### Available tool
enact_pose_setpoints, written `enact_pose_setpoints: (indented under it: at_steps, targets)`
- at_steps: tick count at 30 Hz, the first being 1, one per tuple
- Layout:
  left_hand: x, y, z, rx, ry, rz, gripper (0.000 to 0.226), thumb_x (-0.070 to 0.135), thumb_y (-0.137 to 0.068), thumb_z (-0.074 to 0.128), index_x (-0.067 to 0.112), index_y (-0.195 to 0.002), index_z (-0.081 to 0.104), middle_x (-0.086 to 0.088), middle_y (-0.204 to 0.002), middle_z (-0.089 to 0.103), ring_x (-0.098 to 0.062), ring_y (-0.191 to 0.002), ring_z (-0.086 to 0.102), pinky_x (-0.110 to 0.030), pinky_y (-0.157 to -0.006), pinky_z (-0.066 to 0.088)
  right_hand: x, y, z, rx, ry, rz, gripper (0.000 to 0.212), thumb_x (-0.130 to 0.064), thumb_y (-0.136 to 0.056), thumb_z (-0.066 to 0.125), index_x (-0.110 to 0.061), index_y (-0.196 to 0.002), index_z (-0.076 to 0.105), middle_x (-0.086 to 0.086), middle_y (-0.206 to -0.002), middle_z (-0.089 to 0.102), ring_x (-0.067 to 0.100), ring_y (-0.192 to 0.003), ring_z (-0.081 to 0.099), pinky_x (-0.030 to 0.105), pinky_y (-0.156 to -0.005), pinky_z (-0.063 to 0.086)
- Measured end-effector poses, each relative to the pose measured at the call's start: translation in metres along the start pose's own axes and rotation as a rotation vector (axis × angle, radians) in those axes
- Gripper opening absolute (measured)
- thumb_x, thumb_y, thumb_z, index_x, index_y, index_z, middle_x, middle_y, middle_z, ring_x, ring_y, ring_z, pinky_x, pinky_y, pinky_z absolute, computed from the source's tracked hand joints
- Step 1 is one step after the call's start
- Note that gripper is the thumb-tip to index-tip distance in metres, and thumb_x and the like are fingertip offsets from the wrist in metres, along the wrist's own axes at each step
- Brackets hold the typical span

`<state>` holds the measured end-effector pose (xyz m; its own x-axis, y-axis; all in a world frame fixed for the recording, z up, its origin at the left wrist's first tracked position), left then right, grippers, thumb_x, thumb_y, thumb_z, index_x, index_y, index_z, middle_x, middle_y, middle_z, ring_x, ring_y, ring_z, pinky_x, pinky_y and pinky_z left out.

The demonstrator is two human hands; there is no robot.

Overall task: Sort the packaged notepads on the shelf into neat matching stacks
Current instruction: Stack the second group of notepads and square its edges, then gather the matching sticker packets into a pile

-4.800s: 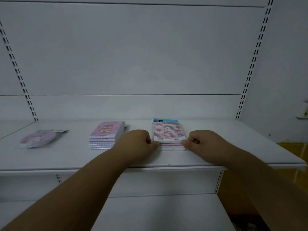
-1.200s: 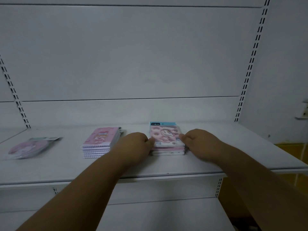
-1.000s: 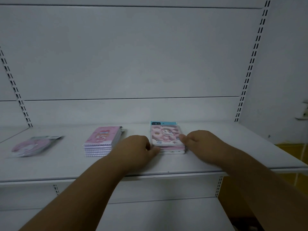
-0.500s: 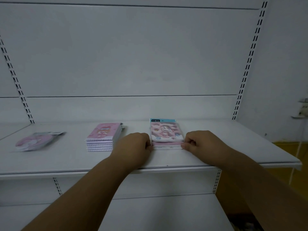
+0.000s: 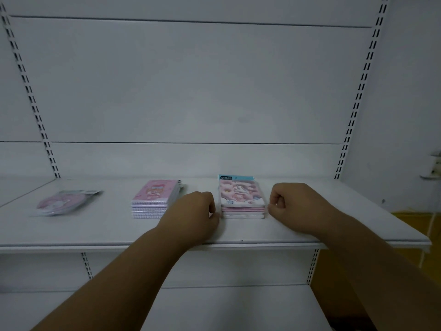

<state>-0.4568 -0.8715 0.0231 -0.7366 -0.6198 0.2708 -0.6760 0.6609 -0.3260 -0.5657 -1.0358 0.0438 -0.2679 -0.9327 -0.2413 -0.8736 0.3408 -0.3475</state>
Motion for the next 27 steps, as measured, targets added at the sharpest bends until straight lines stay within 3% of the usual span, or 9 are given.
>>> enact_pose_setpoints:
  at_steps: [6, 11, 20, 24, 27]
  targets:
    - [-0.017, 0.024, -0.046, 0.128, -0.019, 0.063, 0.017, 0.038, -0.093, 0.056, 0.024, -0.100, 0.061, 0.007, -0.094, 0.063, -0.009, -0.080, 0.059, -0.024, -0.075, 0.053, -0.100, -0.012, -0.030, 0.207, -0.090, -0.161, 0.009, -0.033, -0.089, 0.057, -0.024, -0.091, 0.056, -0.010, -0.083, 0.056, 0.009, -0.075, 0.052, 0.023, -0.063, 0.040]
    - [-0.088, 0.049, -0.078, 0.169, -0.059, 0.017, 0.017, 0.040, -0.094, 0.053, 0.025, -0.093, 0.061, 0.009, -0.088, 0.059, -0.007, -0.076, 0.057, -0.020, -0.072, 0.050, -0.203, -0.028, -0.018, 0.268, -0.135, -0.267, 0.024, -0.039, -0.090, 0.057, -0.023, -0.109, 0.056, -0.006, -0.101, 0.053, 0.012, -0.088, 0.053, 0.029, -0.079, 0.048]
    - [-0.255, 0.087, -0.128, 0.210, -0.113, -0.014, 0.019, 0.041, -0.092, 0.051, 0.027, -0.099, 0.062, 0.009, -0.087, 0.058, -0.007, -0.076, 0.055, -0.025, -0.075, 0.052, -0.367, -0.065, 0.064, 0.204, -0.135, -0.279, 0.026, -0.043, -0.090, 0.055, -0.027, -0.110, 0.055, -0.008, -0.105, 0.054, 0.012, -0.094, 0.053, 0.032, -0.084, 0.049]
    - [-0.306, 0.087, -0.147, 0.231, -0.155, -0.022, 0.023, 0.040, -0.089, 0.053, 0.023, -0.101, 0.061, 0.004, -0.094, 0.060, -0.013, -0.082, 0.057, -0.029, -0.076, 0.052, -0.396, -0.082, 0.097, 0.149, -0.141, -0.189, 0.025, -0.038, -0.091, 0.058, -0.023, -0.110, 0.057, -0.004, -0.104, 0.056, 0.013, -0.087, 0.053, 0.027, -0.078, 0.045]
    - [-0.345, 0.077, -0.147, 0.142, -0.174, -0.125, 0.040, 0.052, -0.088, 0.053, 0.020, -0.111, 0.058, -0.001, -0.107, 0.062, -0.020, -0.095, 0.061, -0.033, -0.083, 0.051, -0.395, -0.091, 0.126, 0.037, -0.095, -0.082, 0.030, -0.042, -0.089, 0.060, -0.021, -0.111, 0.059, -0.001, -0.105, 0.059, 0.015, -0.092, 0.055, 0.027, -0.078, 0.042]
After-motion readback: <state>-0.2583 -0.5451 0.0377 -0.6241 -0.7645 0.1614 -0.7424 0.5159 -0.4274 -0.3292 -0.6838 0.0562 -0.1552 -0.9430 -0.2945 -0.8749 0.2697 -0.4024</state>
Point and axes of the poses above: each hand's wrist, its own y-axis away from the middle knuckle, its own z-axis out of the palm, x = y × z, the point moved 10 cm from there along -y, towards the middle knuckle
